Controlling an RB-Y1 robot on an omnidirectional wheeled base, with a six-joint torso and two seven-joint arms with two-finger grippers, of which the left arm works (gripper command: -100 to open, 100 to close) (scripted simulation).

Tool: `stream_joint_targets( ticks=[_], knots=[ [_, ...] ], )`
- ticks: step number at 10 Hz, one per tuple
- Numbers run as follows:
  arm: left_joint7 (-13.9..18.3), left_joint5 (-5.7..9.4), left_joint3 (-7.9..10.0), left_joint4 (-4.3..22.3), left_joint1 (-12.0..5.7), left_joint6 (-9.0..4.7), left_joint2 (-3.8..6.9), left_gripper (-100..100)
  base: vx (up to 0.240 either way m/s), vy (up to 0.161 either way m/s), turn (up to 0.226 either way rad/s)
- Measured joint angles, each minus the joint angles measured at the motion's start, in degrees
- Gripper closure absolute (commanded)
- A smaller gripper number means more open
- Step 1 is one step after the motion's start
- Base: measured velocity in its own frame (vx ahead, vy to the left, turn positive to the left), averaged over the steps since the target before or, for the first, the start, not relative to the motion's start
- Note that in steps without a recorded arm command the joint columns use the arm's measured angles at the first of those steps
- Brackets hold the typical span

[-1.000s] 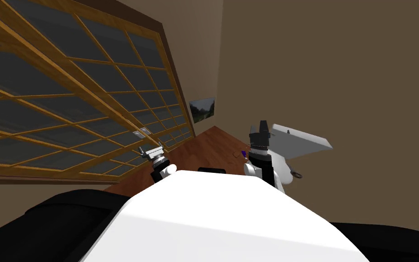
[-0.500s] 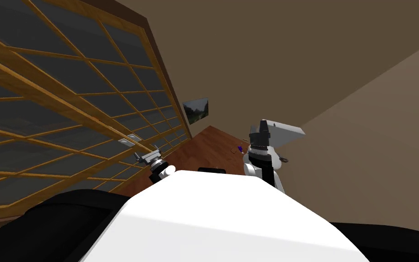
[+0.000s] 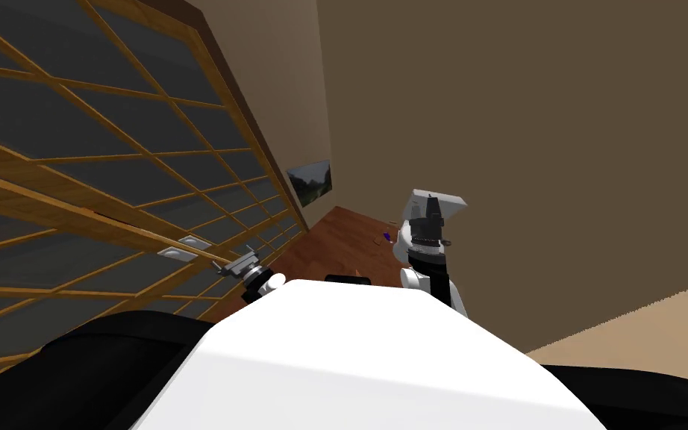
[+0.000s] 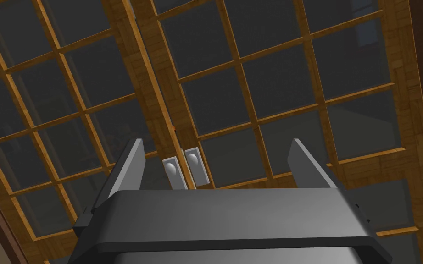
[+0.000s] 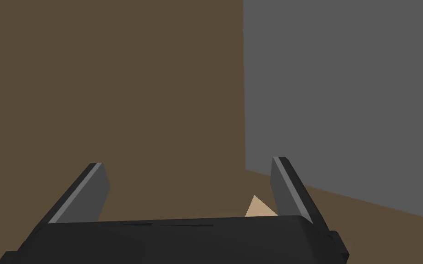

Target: Push the door open

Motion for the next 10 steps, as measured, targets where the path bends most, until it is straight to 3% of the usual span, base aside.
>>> stream_joint_targets(
  ticks=[10],
  knots=[
    [5.98, 12.46, 2.61, 6.37, 0.98, -6.56, -0.08, -100, -0.08, 0.132, -0.293]
  ],
)
